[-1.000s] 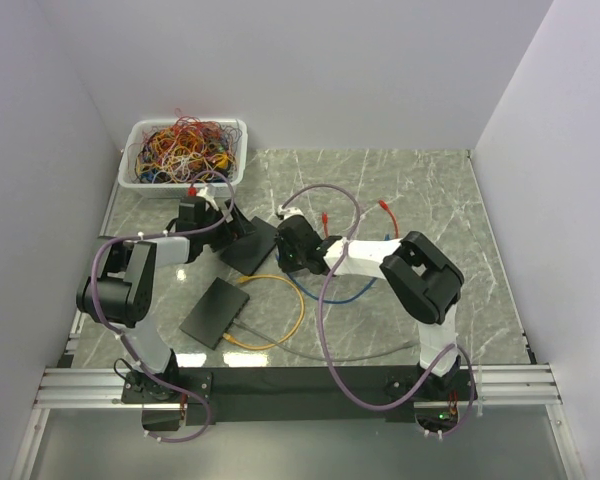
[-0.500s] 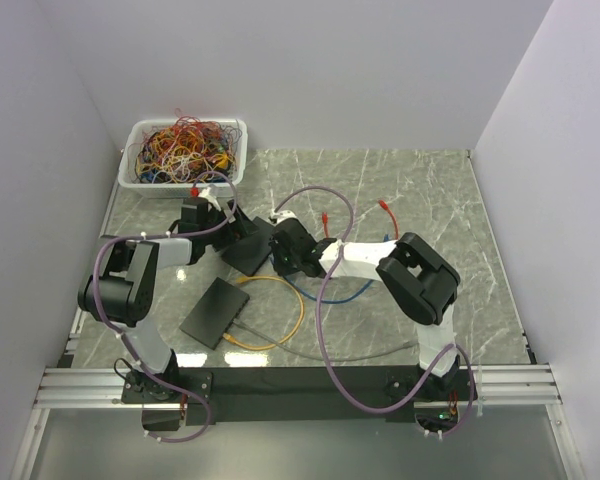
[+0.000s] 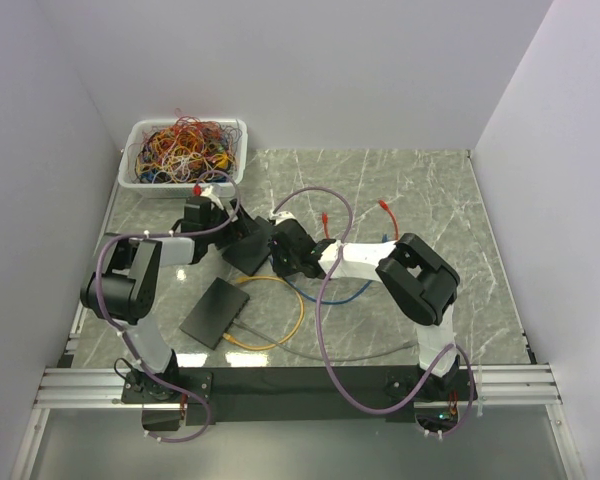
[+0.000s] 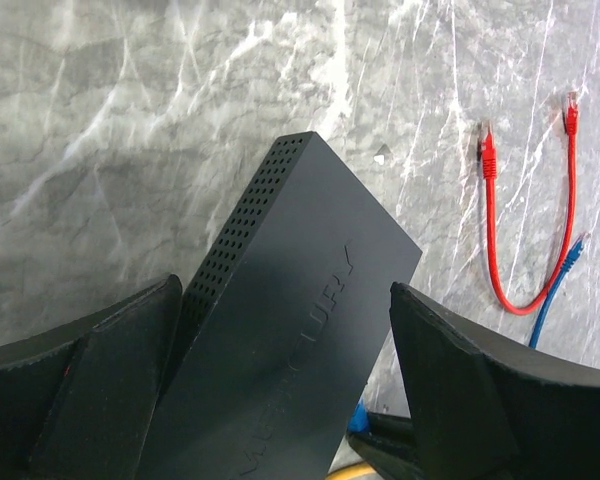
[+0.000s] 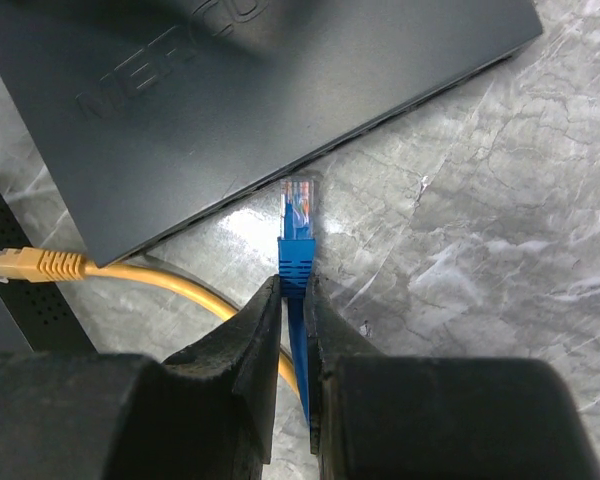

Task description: Insert the plug into the switch port

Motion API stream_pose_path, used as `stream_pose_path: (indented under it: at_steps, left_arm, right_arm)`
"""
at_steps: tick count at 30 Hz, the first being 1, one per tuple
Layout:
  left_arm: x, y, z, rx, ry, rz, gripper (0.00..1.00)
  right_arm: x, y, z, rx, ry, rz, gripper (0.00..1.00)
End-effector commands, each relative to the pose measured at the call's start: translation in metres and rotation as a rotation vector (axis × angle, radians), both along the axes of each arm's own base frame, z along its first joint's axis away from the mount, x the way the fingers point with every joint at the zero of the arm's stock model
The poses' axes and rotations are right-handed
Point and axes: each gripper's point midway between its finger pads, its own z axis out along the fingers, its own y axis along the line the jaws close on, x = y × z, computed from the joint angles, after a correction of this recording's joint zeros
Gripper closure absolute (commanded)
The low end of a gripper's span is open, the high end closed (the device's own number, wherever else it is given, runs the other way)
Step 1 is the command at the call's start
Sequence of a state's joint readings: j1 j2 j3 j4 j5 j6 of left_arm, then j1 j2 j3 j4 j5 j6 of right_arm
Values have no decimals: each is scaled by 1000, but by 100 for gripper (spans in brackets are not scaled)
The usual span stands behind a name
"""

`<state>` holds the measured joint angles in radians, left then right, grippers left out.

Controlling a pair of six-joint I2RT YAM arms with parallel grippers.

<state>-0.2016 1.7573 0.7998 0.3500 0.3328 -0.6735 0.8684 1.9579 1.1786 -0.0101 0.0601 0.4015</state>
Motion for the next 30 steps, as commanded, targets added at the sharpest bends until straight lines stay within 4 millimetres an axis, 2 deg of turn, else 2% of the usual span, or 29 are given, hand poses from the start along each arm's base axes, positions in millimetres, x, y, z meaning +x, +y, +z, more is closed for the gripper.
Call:
stream_pose_path:
  at_steps: [1,2,8,12,19,26,30]
  left_arm:
    - [-8,-10,-17,20,52,-35,8]
    - [-8,-10,-18,23,54,-35,8]
    - [-7,-11,-21,47,63,-30,8]
    - [-7,-11,-24,70,70,-29,9]
    - [-7,-5,-27,105,76,-18,9]
    - [-7,-6,-27,105,71,-22,9]
    - [-7,-6,-27,108,71,-24,9]
  right_arm:
    - [-1,15,27,51,-45,33,100]
    - [1,20,34,75,-63,35,100]
    - [-3,22,43,79,-87,43,100]
    - [6,16,47,43,-127,-5,100]
    - [18,-6,41,-70,-167,-75,100]
    - [12,7,44,-53,-180,-15,100]
    - [3,22,49,-41,-195,29,100]
